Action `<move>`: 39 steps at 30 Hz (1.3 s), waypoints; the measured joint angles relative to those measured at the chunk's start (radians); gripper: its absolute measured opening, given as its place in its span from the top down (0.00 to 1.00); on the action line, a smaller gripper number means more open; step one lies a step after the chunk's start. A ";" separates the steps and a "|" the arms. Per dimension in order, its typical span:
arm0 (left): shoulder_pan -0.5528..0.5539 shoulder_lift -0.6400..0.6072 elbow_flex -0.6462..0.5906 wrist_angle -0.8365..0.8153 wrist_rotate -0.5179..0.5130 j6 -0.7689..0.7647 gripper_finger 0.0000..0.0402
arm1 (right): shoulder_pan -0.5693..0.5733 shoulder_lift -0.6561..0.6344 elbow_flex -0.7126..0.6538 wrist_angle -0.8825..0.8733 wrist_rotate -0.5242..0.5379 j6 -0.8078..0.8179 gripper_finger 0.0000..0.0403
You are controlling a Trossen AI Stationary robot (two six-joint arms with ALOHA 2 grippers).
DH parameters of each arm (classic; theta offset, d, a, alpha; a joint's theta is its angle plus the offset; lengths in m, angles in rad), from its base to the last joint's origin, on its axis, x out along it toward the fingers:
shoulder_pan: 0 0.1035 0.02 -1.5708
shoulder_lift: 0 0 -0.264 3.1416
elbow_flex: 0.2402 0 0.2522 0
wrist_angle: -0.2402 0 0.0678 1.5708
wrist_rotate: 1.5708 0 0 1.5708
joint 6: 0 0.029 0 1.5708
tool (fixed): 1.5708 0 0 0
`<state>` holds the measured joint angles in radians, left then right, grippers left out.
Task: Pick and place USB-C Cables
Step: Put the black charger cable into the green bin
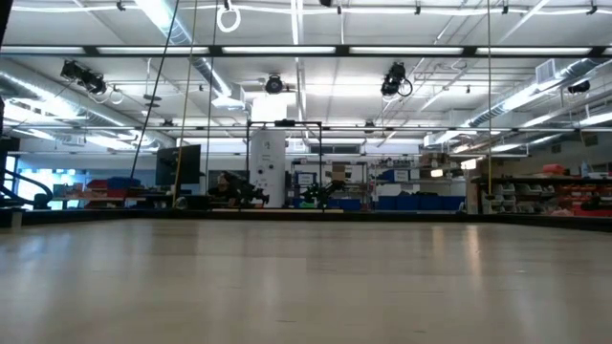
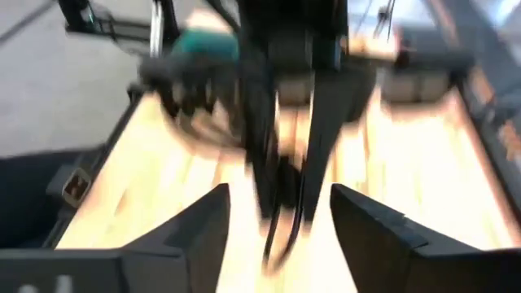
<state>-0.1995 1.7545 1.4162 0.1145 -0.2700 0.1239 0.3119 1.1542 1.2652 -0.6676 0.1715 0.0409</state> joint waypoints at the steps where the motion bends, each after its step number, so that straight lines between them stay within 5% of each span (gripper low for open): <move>1: -0.010 -0.015 0.000 -0.032 -0.034 0.004 0.82 | 0.000 0.001 0.000 -0.029 0.000 0.016 0.44; 8: -0.089 -0.129 0.000 -0.421 -0.174 -0.158 0.82 | 0.006 0.015 0.000 -0.130 0.011 0.128 0.37; 20: -0.375 -0.251 -0.001 -1.279 -0.072 -0.890 0.82 | 0.007 0.034 0.000 -0.149 0.027 0.099 0.41; 24: -0.496 -0.234 -0.001 -1.343 0.042 -1.020 0.82 | 0.006 0.041 0.000 -0.147 0.029 0.088 0.41; 32: -0.702 -0.149 0.000 -1.300 0.070 -1.211 0.82 | 0.006 0.046 0.000 -0.145 0.029 0.087 0.41; 39: -0.806 -0.034 0.000 -1.386 0.243 -1.353 0.82 | 0.006 0.046 0.000 -0.144 0.029 0.108 0.41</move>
<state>-1.0053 1.7209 1.4158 -1.2714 -0.0269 -1.2293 0.3183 1.2003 1.2652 -0.8113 0.2001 0.1485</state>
